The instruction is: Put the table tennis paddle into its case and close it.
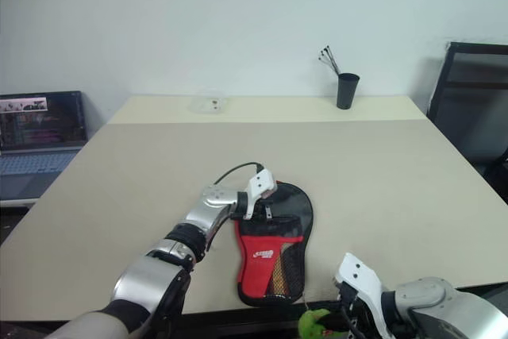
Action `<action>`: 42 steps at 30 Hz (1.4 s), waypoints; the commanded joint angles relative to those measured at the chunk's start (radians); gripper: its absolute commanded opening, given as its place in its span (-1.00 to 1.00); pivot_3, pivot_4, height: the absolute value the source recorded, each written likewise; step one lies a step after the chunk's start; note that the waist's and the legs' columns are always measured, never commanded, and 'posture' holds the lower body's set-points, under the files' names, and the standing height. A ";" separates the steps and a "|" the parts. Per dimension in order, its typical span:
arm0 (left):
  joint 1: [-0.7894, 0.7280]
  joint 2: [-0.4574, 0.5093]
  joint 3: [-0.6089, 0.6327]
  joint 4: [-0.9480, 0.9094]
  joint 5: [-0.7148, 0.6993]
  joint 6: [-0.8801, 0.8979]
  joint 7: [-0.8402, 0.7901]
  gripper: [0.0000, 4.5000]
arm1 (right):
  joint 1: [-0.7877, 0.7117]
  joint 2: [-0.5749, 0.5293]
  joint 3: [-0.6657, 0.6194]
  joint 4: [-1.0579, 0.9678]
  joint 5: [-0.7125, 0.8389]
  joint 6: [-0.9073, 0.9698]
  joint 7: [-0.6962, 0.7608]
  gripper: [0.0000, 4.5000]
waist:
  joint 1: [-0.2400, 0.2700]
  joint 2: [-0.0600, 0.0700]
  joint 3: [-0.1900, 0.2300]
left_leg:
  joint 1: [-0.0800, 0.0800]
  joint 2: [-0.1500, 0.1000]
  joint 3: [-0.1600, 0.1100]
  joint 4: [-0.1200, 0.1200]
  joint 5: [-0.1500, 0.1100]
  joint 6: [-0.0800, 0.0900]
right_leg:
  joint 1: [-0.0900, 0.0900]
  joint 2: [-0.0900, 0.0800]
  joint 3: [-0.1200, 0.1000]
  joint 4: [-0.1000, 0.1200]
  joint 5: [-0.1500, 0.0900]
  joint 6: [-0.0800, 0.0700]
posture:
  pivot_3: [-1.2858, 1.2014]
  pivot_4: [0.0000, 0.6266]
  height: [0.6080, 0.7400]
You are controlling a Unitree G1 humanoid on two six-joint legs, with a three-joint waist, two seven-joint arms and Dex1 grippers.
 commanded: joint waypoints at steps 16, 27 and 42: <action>0.028 0.013 -0.022 0.003 0.033 -0.017 0.023 1.00 | -0.167 -0.036 -0.090 -0.022 0.180 -0.058 0.079 0.08 | 0.000 0.000 0.000 | 0.000 0.000 -0.001 0.000 -0.001 0.000 | 0.000 0.000 -0.001 0.000 0.000 0.000 | 0.03 -0.52 1.00; 0.097 0.130 0.088 -0.354 -0.108 0.074 -0.016 1.00 | -0.400 0.124 -0.040 0.342 -0.047 -0.368 0.009 0.08 | -0.011 0.000 0.003 | -0.002 0.001 0.002 -0.001 -0.001 0.000 | -0.004 0.001 0.002 0.000 0.001 0.001 | 0.03 -0.52 1.00; 0.712 0.341 0.294 -1.224 -0.350 0.554 0.155 1.00 | -0.603 0.212 -0.046 1.008 -0.277 -0.829 0.206 0.08 | -0.015 0.003 0.005 | -0.007 0.002 0.005 0.000 -0.001 0.000 | -0.012 0.000 0.008 0.004 0.001 0.002 | 0.03 -0.52 1.00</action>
